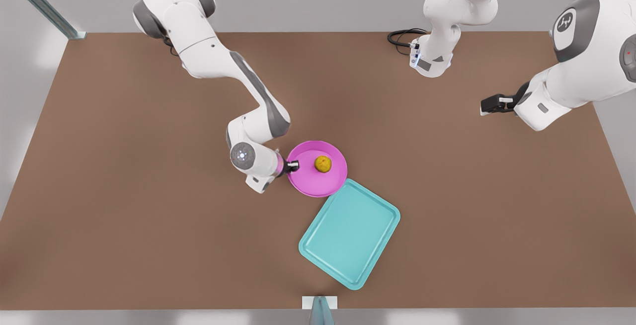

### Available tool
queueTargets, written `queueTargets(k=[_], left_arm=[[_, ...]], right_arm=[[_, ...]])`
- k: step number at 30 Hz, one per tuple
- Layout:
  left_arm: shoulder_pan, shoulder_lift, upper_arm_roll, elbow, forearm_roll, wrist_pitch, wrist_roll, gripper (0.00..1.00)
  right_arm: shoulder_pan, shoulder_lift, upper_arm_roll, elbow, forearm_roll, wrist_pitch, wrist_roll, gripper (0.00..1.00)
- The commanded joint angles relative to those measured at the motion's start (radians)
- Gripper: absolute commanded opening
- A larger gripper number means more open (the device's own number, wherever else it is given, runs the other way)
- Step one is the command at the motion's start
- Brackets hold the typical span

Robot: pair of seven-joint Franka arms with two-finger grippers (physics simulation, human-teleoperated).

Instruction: Place the orange on the plate with the left arm and the plate on the tray with the right arm

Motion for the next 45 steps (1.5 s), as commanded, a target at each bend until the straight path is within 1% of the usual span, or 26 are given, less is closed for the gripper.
queueTargets(k=[1,4,7,10,13,17,19,20,22,26,30,34,35,36,40,43,44,45], left_arm=[[0.000,-0.006,0.000,0.001,0.001,-0.003,0.005,1.00],[0.001,0.003,0.003,0.001,0.001,0.031,0.003,1.00],[0.001,0.003,0.008,0.001,0.002,0.097,-0.001,1.00],[0.001,0.003,0.008,-0.001,0.005,0.090,-0.003,1.00],[0.001,0.002,0.008,-0.001,0.007,0.089,-0.003,1.00],[0.001,0.000,0.008,-0.001,0.007,0.087,-0.003,1.00],[0.001,-0.001,0.008,-0.001,0.007,0.087,-0.003,1.00],[0.001,0.000,0.008,-0.001,0.007,0.086,-0.003,1.00],[0.001,-0.001,0.008,-0.001,0.007,0.087,-0.003,1.00],[0.001,0.000,0.008,-0.001,0.007,0.087,-0.003,1.00],[0.001,-0.001,0.008,-0.001,0.007,0.084,-0.005,1.00],[0.001,-0.003,0.008,-0.001,0.007,0.080,-0.005,1.00],[0.001,-0.003,0.008,-0.001,0.007,0.078,-0.005,1.00],[0.001,-0.003,0.008,-0.001,0.007,0.080,-0.005,1.00],[0.003,-0.001,0.009,-0.001,0.007,0.080,-0.003,1.00],[0.003,-0.001,0.009,-0.001,0.007,0.080,-0.003,1.00],[0.003,-0.001,0.009,-0.001,0.007,0.080,-0.003,1.00],[0.003,-0.001,0.009,-0.001,0.007,0.080,-0.003,1.00]], right_arm=[[-0.004,0.004,-0.002,0.037,-0.002,-0.036,0.007,0.21],[-0.005,0.044,-0.013,0.109,-0.002,-0.022,0.007,0.21],[-0.014,0.107,-0.015,0.218,0.013,-0.011,0.018,0.21],[-0.020,0.162,-0.015,0.256,0.053,0.084,0.019,0.21],[-0.022,0.256,-0.015,0.394,0.124,0.082,0.058,0.21],[-0.045,0.366,-0.013,0.529,0.279,0.079,0.076,0.21],[-0.057,0.383,-0.010,0.548,0.302,0.082,0.098,0.21],[-0.059,0.398,-0.010,0.549,0.374,0.081,0.098,0.21],[-0.066,0.448,-0.009,0.615,0.443,0.076,0.102,0.21],[-0.071,0.547,0.010,0.722,0.467,0.090,0.102,0.21],[-0.065,0.587,0.036,0.738,0.474,0.157,0.124,0.21],[-0.062,0.595,0.042,0.738,0.474,0.173,0.121,0.21],[-0.062,0.593,0.053,0.736,0.474,0.176,0.116,0.30],[-0.057,0.587,0.054,0.733,0.472,0.181,0.110,1.00],[-0.008,0.566,0.051,0.733,0.472,0.199,0.130,1.00],[-0.010,0.529,0.047,0.715,0.461,0.184,0.136,1.00],[-0.020,0.469,0.045,0.647,0.391,0.168,0.133,1.00],[-0.046,0.411,0.045,0.635,0.228,0.034,0.125,1.00]])
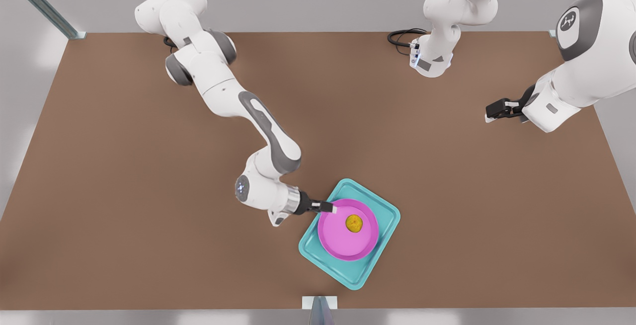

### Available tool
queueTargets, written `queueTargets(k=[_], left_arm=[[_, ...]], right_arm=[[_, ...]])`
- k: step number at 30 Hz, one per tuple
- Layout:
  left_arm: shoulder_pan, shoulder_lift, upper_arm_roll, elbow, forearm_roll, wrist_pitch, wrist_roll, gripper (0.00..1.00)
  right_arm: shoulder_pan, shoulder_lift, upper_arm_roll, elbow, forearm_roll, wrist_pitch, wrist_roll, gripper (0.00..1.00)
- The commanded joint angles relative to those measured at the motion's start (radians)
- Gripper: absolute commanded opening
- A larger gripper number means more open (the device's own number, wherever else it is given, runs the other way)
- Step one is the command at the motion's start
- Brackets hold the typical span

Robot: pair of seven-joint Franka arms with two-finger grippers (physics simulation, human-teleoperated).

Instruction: Place the orange on the plate with the left arm and the plate on the tray with the right arm

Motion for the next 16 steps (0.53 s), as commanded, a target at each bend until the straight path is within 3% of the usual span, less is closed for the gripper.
queueTargets(k=[1,2,4,6,8,16], left_arm=[[0.001,-0.001,0.000,0.000,0.000,-0.001,0.000,1.00],[-0.001,-0.001,0.000,0.000,0.000,-0.001,0.000,1.00],[-0.001,-0.001,0.000,0.000,0.000,-0.003,0.000,1.00],[-0.001,-0.003,-0.005,0.000,0.039,-0.003,0.000,1.00],[-0.003,-0.004,-0.005,0.000,0.039,-0.003,0.000,1.00],[-0.001,0.000,-0.006,-0.001,0.040,-0.012,0.002,1.00]], right_arm=[[-0.016,-0.102,-0.008,-0.064,-0.311,-0.227,-0.006,1.00],[-0.068,-0.241,-0.022,-0.238,-0.536,-0.443,-0.189,1.00],[-0.215,-0.424,-0.033,-0.281,-0.803,-0.686,-0.322,1.00],[-0.225,-0.767,-0.031,-0.448,-0.922,-0.717,-0.376,1.00],[-0.298,-0.978,-0.031,-0.578,-0.926,-0.720,-0.411,1.00],[-0.323,-0.988,-0.036,-0.632,-0.919,-0.829,-0.411,1.00]])
